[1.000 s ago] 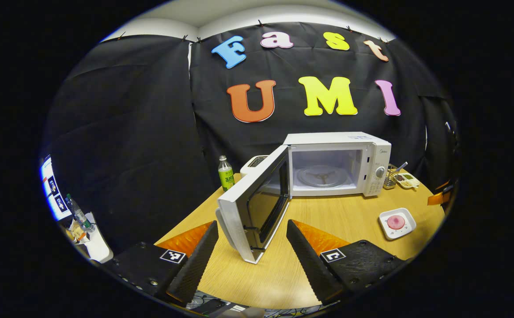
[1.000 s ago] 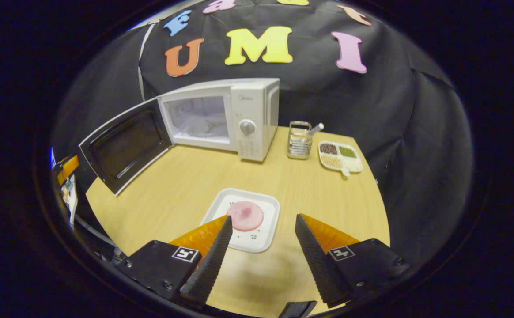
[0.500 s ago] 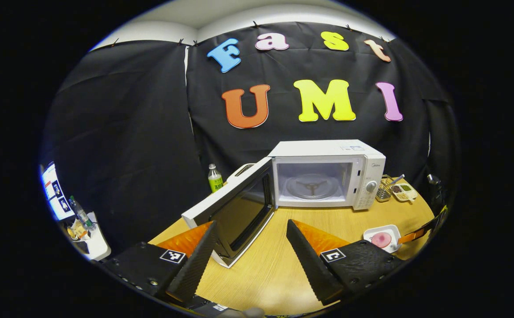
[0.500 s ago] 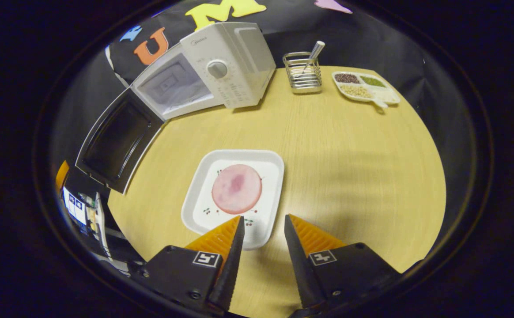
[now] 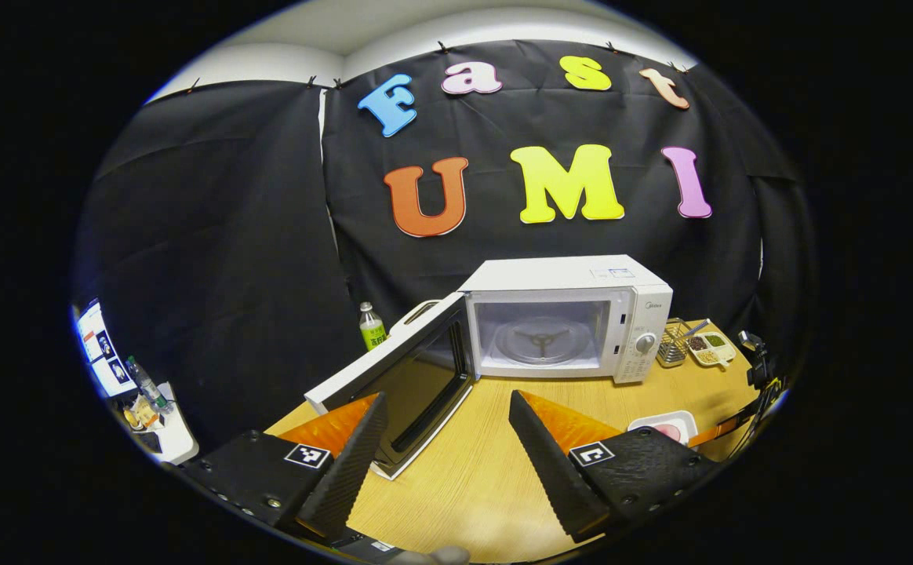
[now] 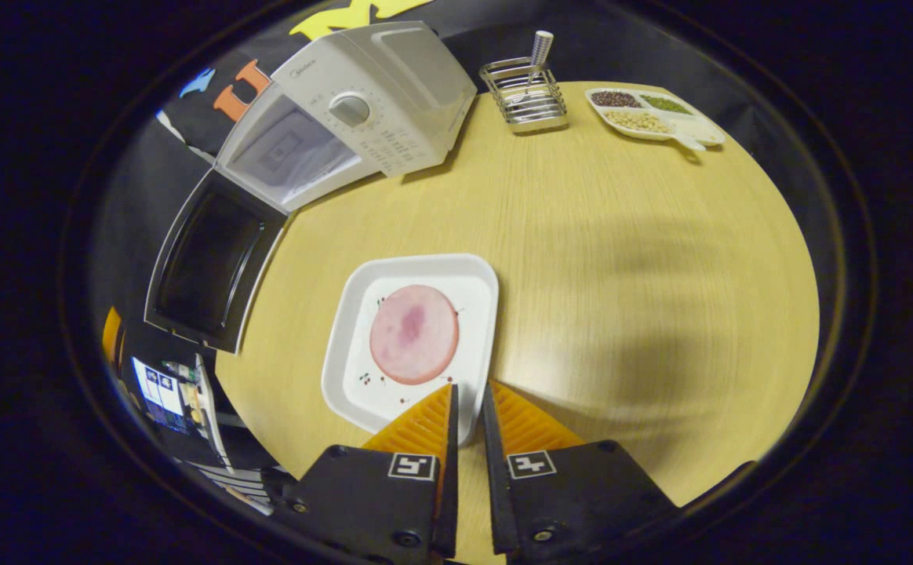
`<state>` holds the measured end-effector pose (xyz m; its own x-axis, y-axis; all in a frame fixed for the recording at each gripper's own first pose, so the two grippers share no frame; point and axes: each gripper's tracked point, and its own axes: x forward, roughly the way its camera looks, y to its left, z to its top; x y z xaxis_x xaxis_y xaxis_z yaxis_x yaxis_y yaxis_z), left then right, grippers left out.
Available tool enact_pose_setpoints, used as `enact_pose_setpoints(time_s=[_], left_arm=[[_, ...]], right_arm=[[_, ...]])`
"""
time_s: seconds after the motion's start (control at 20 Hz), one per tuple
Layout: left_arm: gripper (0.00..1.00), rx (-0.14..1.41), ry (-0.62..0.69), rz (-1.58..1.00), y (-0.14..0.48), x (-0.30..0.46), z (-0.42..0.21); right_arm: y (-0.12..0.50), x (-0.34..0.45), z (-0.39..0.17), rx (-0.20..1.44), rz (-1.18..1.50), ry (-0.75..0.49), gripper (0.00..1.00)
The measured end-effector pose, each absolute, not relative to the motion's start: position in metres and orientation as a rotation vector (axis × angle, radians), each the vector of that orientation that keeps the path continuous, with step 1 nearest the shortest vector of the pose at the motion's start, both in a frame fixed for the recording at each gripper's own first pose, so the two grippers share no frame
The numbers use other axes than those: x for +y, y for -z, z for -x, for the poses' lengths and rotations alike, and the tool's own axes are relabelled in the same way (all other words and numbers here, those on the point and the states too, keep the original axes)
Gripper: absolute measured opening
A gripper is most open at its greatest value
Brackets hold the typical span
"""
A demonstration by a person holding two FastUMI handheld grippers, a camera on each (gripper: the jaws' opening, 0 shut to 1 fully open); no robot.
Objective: Open the microwave oven with the left hand, put the food in, and close the microwave oven.
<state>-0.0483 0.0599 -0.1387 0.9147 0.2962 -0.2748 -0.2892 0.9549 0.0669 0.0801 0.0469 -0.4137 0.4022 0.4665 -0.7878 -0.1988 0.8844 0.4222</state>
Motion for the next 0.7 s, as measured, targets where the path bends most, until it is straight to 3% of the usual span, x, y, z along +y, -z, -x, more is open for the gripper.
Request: enact_pose_setpoints(time_s=[0.05, 0.2, 0.4, 0.7], left_arm=[[0.95, 0.287, -0.293, -0.023, 0.141, 0.063, 0.046], [0.95, 0.286, -0.266, -0.04, 0.147, 0.075, 0.038], [0.95, 0.269, -0.222, -0.032, 0.152, 0.09, 0.029], [0.95, 0.288, -0.17, 0.017, 0.163, 0.111, 0.029]], right_arm=[[0.415, 0.046, -0.082, 1.091, -0.277, -0.406, 0.11], [0.417, 0.049, -0.087, 1.133, -0.311, -0.357, 0.04], [0.414, 0.054, -0.082, 1.148, -0.383, -0.318, 0.03], [0.386, 0.088, -0.077, 1.068, -0.618, -0.307, 0.03]])
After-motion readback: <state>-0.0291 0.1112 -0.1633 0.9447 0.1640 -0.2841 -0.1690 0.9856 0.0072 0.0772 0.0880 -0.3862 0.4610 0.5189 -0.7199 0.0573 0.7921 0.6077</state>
